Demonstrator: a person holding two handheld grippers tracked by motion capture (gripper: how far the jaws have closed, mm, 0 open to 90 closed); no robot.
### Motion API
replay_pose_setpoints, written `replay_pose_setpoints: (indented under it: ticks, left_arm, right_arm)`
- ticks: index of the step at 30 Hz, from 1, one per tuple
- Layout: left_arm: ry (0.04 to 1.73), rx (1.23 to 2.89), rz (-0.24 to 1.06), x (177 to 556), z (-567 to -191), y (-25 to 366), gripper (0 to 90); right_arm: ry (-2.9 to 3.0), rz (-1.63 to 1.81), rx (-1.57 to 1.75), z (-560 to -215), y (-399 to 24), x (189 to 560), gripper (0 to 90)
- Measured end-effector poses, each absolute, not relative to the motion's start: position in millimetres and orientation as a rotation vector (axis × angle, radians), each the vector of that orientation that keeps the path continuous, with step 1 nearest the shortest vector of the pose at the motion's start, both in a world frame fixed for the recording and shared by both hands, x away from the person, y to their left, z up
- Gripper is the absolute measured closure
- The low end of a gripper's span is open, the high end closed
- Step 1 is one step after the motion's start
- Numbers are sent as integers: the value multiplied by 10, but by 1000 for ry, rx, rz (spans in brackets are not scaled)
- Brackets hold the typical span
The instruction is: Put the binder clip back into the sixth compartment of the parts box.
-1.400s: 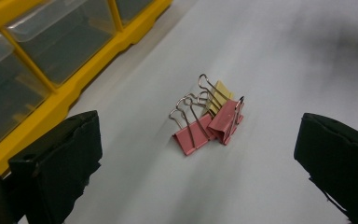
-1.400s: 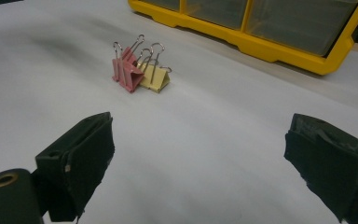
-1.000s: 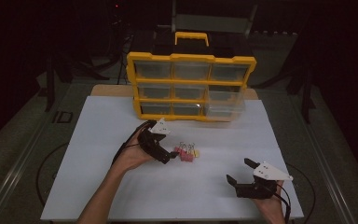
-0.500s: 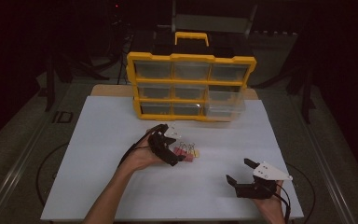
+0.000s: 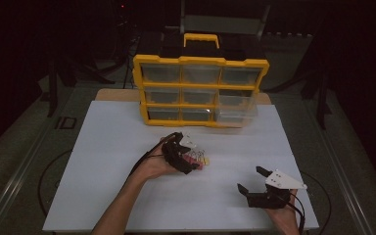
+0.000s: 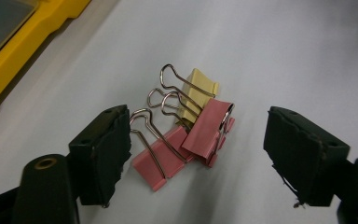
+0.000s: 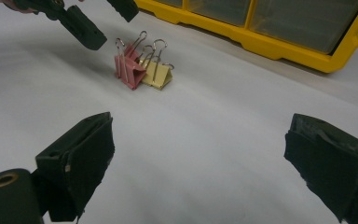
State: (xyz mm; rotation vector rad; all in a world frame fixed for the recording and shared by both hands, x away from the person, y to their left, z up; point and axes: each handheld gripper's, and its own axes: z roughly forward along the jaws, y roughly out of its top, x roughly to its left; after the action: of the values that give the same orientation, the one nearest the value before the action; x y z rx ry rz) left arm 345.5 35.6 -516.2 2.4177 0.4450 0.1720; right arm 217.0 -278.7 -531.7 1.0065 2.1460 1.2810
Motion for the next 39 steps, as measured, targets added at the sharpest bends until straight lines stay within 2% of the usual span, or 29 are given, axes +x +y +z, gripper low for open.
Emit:
replay_pose_setpoints:
  ticks: [6,15,20,21,25,39]
  left_arm:
    - [419,2430,148,3452,-5168,329,318]
    - [370,2471,75,3463,-5246,219,586]
    - [353,2497,78,3452,-5275,180,752]
    - [347,2500,78,3447,-5281,175,752]
    - [311,2509,92,3414,-5252,181,869]
    - [314,2480,144,3377,-5108,259,897]
  right_arm:
    - [2149,1278,1008,-5318,-2787,2169,76]
    - [2153,1279,1014,-5322,-2786,2168,76]
    - [2152,1280,1015,-5323,-2793,2169,76]
    - [2152,1280,1015,-5323,-2793,2169,76]
    - [2154,1279,1013,-5325,-2793,2171,76]
    - [2136,1313,1015,-5329,-2798,2175,76]
